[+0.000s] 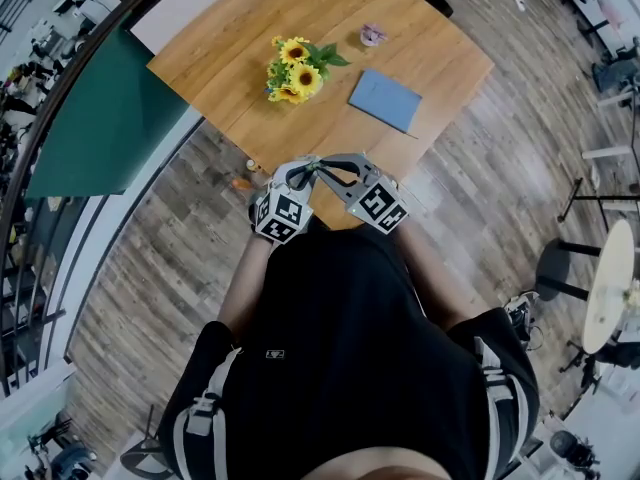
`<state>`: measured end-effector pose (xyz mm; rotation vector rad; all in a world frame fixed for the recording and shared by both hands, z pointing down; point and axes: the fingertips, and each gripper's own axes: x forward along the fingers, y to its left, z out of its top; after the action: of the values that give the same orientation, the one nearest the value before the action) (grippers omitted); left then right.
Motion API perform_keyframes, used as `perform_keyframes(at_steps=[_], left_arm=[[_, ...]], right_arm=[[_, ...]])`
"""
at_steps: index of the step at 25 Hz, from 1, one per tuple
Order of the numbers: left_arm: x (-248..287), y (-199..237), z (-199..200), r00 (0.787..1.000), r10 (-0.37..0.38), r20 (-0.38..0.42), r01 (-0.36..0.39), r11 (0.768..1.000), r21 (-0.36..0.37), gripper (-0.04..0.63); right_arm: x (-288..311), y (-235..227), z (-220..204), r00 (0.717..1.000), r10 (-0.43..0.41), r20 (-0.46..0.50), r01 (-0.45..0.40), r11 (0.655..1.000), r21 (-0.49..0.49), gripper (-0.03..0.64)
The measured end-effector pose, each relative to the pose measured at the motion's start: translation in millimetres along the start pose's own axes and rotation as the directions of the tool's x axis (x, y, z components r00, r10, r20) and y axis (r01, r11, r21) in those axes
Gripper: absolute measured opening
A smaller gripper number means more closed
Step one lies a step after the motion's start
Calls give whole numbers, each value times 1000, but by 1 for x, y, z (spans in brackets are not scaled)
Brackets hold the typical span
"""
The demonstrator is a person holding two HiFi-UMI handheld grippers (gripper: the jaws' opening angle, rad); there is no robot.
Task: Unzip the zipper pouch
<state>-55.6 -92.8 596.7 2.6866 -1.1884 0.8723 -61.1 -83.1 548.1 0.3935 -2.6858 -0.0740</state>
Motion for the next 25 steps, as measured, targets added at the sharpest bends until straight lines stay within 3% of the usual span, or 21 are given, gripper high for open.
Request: perform_keyframes(at_steps=[5, 8, 12, 18, 25], left_arm=[[2, -3, -2, 1000, 18, -14, -18, 1000, 5, 26], [6, -3, 0, 1000, 25, -9, -25, 1000, 7, 26], [10, -4, 6, 999, 36, -1, -36, 999, 6, 28], [21, -9, 9, 999, 32, -14, -32, 999, 13, 27], [29, -16, 8, 999, 28, -28, -27, 999, 32, 29]], right_arm=[[-1, 0, -2, 1000, 13, 24, -15, 998, 58, 40], [-3, -7, -7, 999, 7, 46, -13, 990, 144, 39], [-8, -19, -16, 997, 20, 79, -45, 946, 322, 40], [-12, -25, -13, 989, 45, 144, -106, 885, 452, 27], [-13, -27, -18, 991, 24, 133, -82, 887, 455, 26]])
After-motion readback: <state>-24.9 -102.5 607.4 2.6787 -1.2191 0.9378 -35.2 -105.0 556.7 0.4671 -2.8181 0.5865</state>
